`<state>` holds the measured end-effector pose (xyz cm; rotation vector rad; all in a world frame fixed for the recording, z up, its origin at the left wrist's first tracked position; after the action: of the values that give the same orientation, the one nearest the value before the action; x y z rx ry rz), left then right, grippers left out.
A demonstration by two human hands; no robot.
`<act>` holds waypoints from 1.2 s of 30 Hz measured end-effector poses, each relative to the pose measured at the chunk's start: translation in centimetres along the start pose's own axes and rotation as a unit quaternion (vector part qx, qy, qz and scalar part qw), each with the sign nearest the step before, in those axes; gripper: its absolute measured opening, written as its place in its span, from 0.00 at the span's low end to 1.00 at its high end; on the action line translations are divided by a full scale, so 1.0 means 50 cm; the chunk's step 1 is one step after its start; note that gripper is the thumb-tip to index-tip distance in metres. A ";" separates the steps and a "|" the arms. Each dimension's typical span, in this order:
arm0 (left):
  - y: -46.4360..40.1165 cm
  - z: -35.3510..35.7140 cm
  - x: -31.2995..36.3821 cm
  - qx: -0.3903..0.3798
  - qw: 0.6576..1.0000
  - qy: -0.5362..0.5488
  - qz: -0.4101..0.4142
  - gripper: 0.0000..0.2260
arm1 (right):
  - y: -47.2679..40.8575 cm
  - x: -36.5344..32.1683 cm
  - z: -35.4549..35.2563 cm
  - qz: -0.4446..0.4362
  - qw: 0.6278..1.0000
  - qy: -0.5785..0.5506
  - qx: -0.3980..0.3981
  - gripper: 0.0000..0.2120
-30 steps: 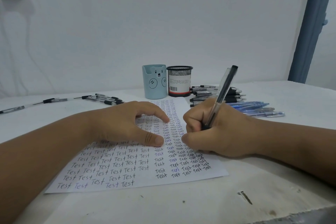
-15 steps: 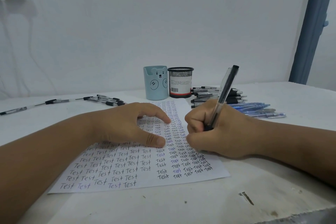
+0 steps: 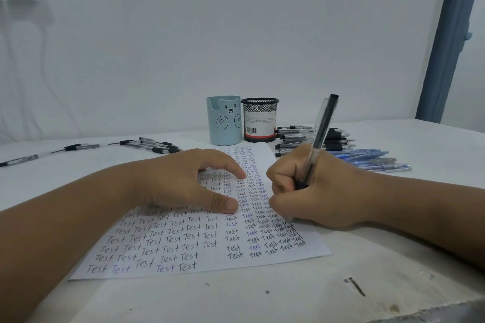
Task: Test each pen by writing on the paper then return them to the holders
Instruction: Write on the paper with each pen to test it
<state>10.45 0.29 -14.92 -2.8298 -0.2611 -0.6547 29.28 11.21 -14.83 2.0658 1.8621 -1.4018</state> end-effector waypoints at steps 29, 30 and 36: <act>-0.003 -0.001 -0.005 -0.001 1.000 0.012 0.002 0.31 | -0.015 0.007 -0.015 0.094 0.965 -0.203 0.139 0.24; -0.003 -0.001 -0.006 -0.001 1.000 0.013 0.001 0.31 | -0.025 0.003 -0.019 0.094 0.965 -0.203 0.137 0.27; -0.005 -0.001 -0.009 0.003 1.000 0.022 -0.011 0.33 | -0.110 -0.038 -0.025 0.076 0.974 -0.155 0.146 0.18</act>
<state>9.97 0.45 -15.04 -2.8068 -0.2869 -0.7195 25.79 12.01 -10.05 1.9070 1.4183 -1.9188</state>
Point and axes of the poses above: each hand's wrist, its own y-axis away from the middle knuckle, its own z-axis out of the palm, x = y × z, the point moved 3 cm from there along -y, towards the middle knuckle, and after that the axes turned 13 degrees about x, right-handed, at the moved point
